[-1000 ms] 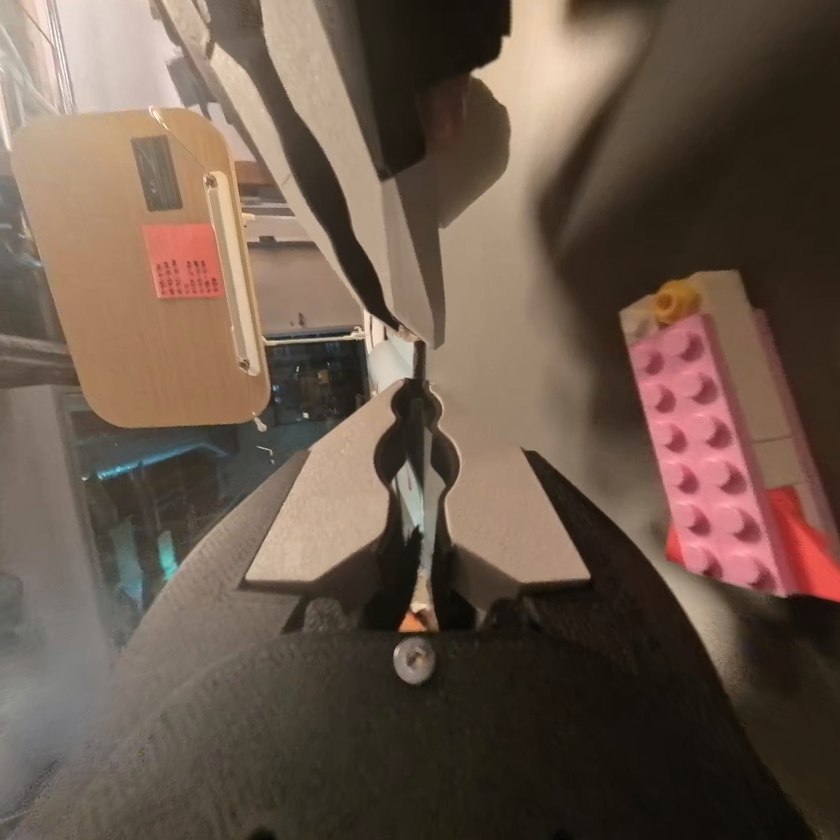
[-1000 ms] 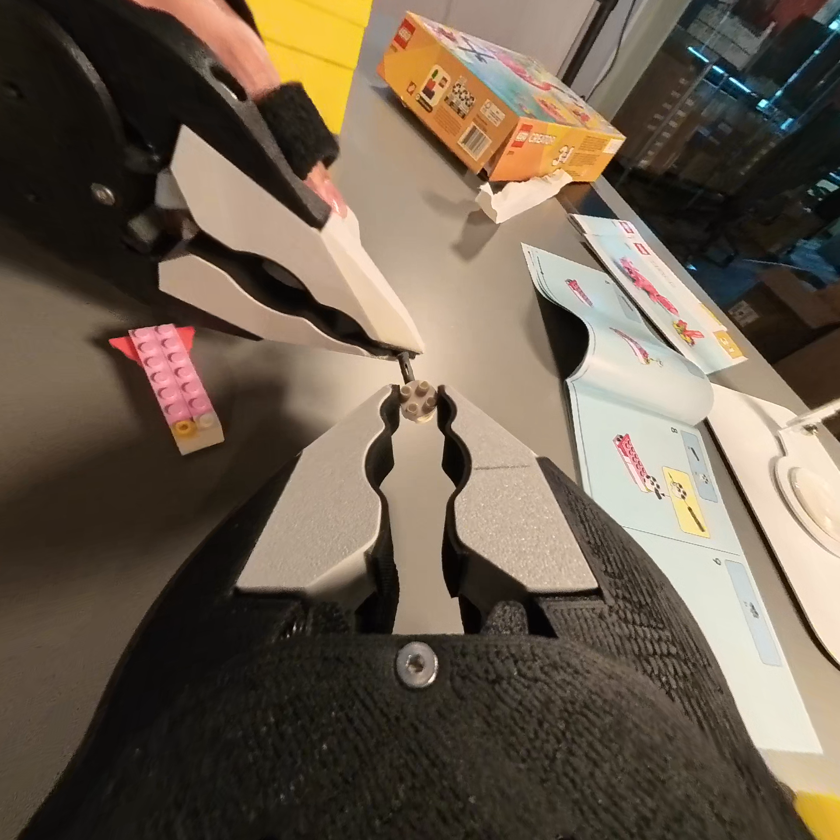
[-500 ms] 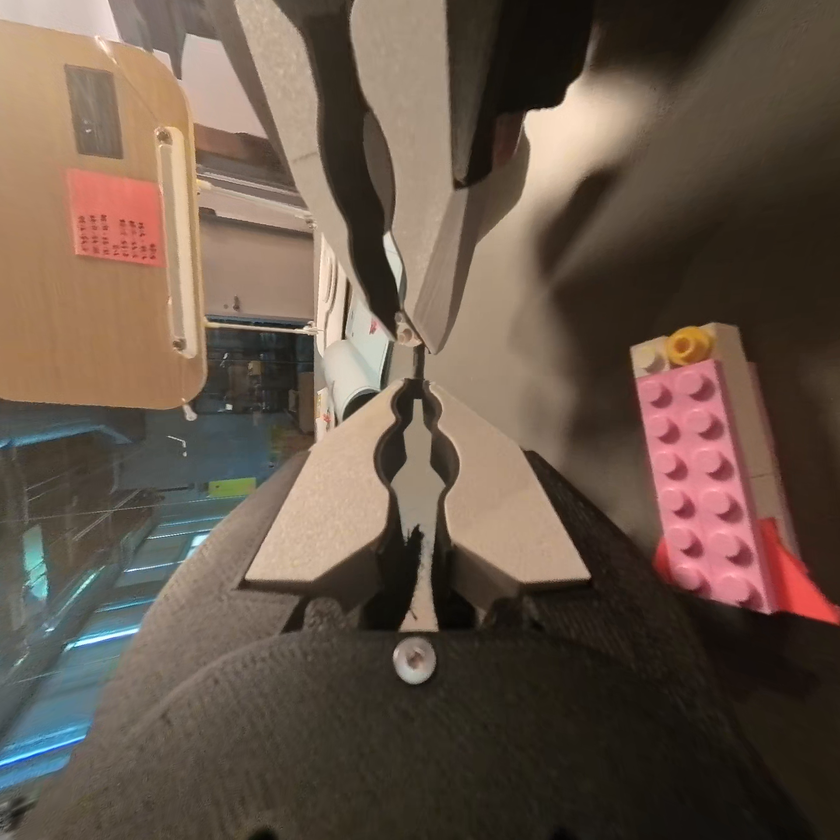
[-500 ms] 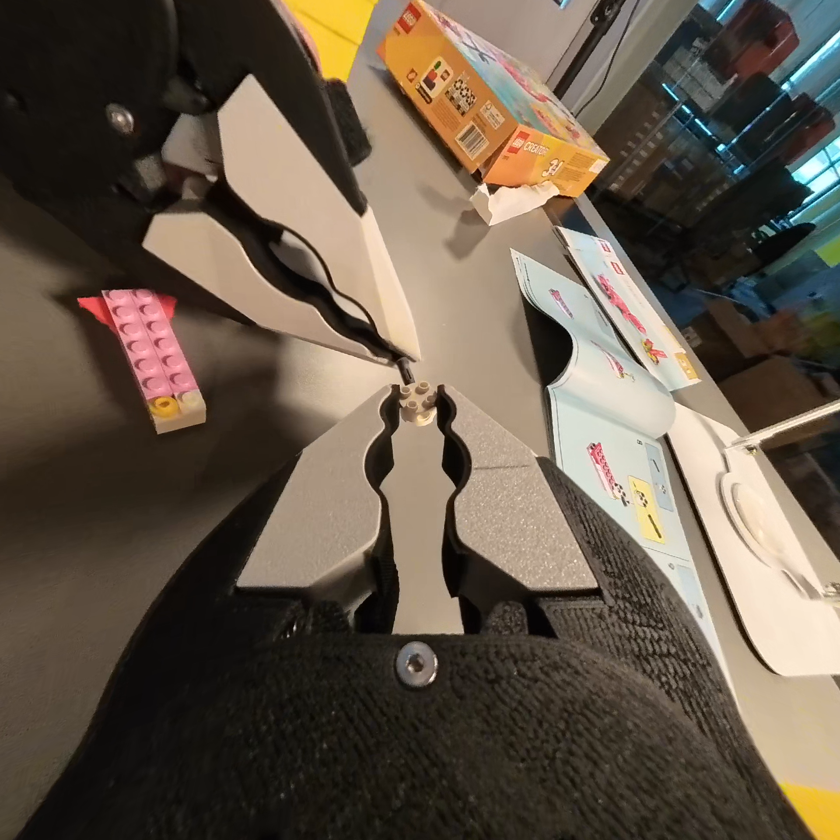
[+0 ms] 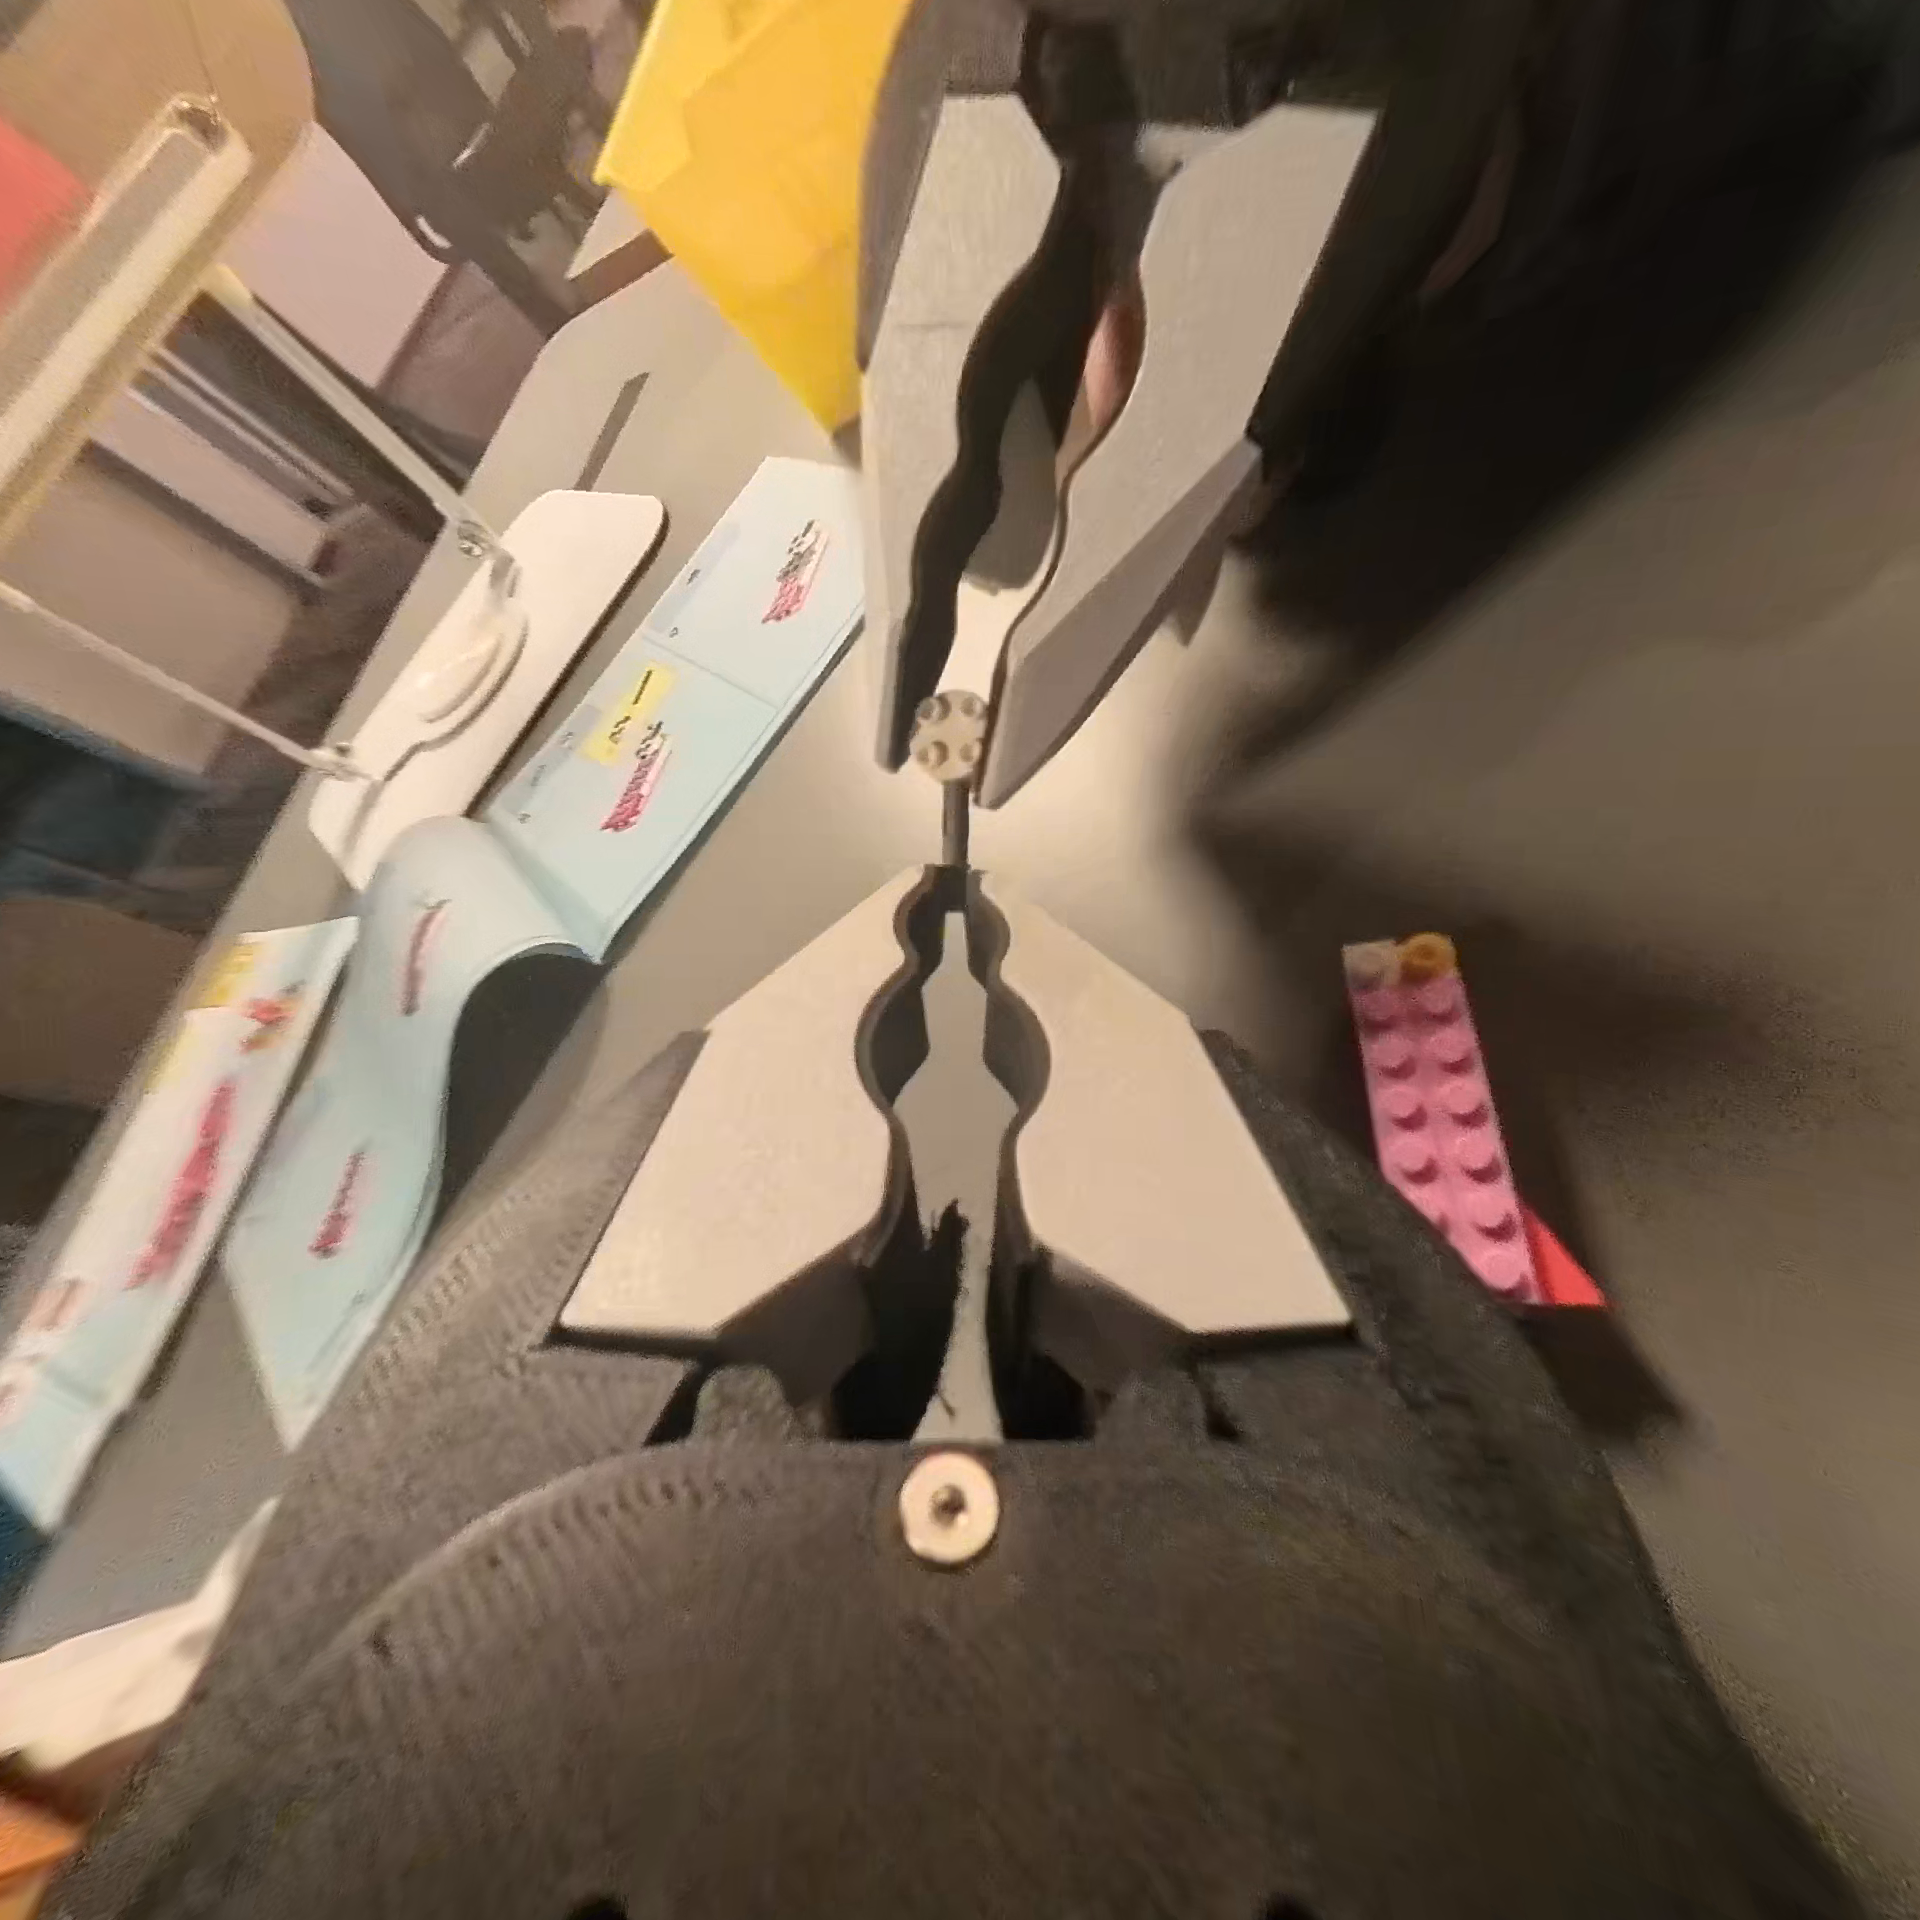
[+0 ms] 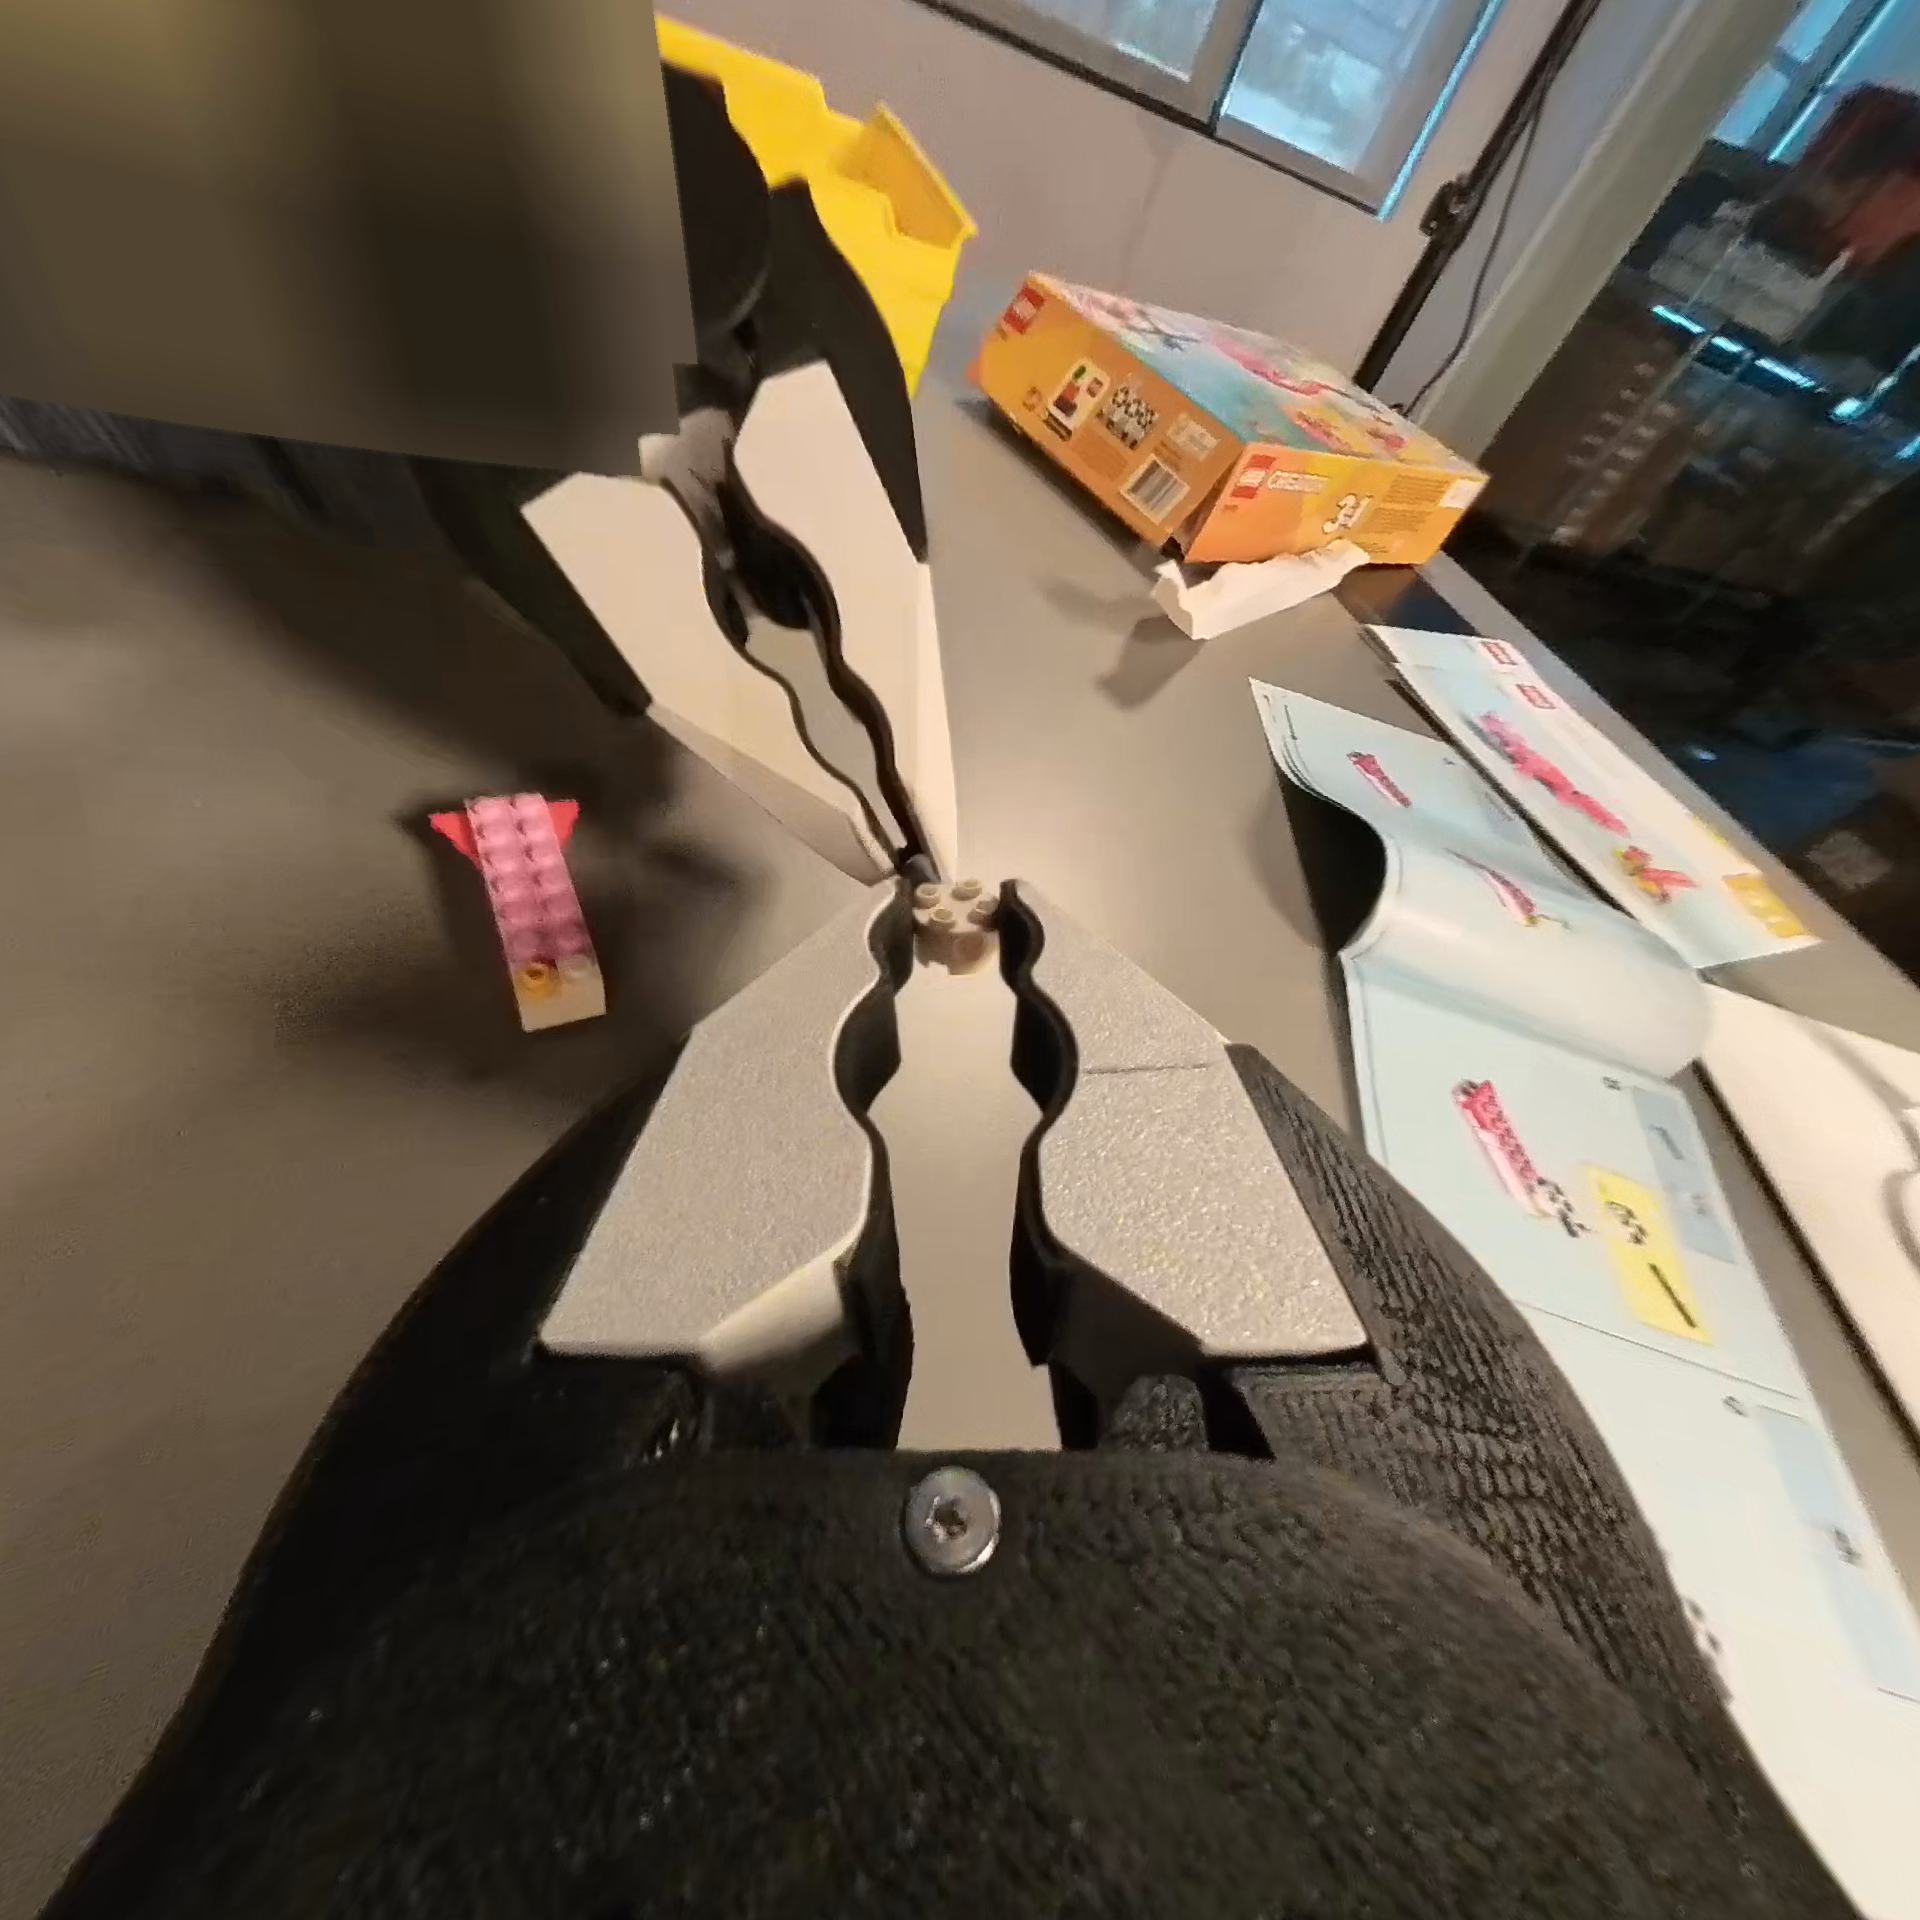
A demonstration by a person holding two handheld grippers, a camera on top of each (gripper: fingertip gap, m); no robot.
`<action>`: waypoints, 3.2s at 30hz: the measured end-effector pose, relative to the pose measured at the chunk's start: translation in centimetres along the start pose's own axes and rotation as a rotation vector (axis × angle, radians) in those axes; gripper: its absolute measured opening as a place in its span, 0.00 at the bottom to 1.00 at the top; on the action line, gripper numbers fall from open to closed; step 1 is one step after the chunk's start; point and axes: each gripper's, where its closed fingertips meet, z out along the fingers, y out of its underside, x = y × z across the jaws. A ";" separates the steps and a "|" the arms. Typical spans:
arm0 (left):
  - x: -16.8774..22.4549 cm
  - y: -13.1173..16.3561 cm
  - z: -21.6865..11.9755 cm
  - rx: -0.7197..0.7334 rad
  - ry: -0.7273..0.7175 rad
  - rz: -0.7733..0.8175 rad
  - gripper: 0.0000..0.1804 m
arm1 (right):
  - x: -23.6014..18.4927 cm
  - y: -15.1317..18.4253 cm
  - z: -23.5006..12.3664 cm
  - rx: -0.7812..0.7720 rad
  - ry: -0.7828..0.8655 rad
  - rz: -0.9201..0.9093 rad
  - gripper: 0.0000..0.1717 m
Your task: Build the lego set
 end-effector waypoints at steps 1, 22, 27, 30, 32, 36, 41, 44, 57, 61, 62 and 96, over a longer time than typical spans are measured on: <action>0.1 -0.2 -0.1 0.015 0.022 -0.037 0.02 | 0.0 -0.2 -0.1 0.011 -0.009 0.018 0.08; 1.4 0.6 0.6 -0.048 0.063 0.002 0.01 | -0.9 1.0 0.2 -0.072 -0.069 0.038 0.08; 0.9 -1.0 -0.1 0.079 0.113 -0.178 0.01 | -0.2 -0.9 -0.4 0.062 -0.080 0.170 0.08; 0.6 -2.0 -0.5 0.148 0.138 -0.271 0.01 | 0.1 -2.0 -0.9 0.134 -0.075 0.203 0.08; 0.5 -2.5 -0.8 0.204 0.170 -0.345 0.01 | 0.2 -2.6 -1.1 0.160 -0.045 0.161 0.08; 0.5 -3.3 -1.4 0.310 0.229 -0.411 0.01 | 0.1 -3.6 -1.3 0.196 0.004 0.068 0.09; 0.4 -4.4 -2.2 0.411 0.272 -0.441 0.01 | -0.1 -4.9 -1.6 0.254 0.026 0.036 0.09; 0.4 -4.1 -2.0 0.384 0.245 -0.411 0.01 | -0.1 -4.5 -1.6 0.238 0.015 0.064 0.09; 0.2 -3.3 -1.4 0.297 0.190 -0.367 0.01 | 0.2 -3.6 -1.1 0.189 0.001 0.132 0.09; 0.5 -2.9 -1.1 0.265 0.192 -0.349 0.01 | -0.2 -3.0 -0.7 0.159 -0.036 0.167 0.09; 0.6 -2.9 -1.0 0.260 0.193 -0.351 0.01 | -0.2 -3.0 -0.7 0.166 -0.059 0.214 0.09; -0.7 -4.2 -2.1 0.443 0.457 -0.884 0.01 | -0.8 -4.0 -0.2 0.151 0.214 -0.302 0.42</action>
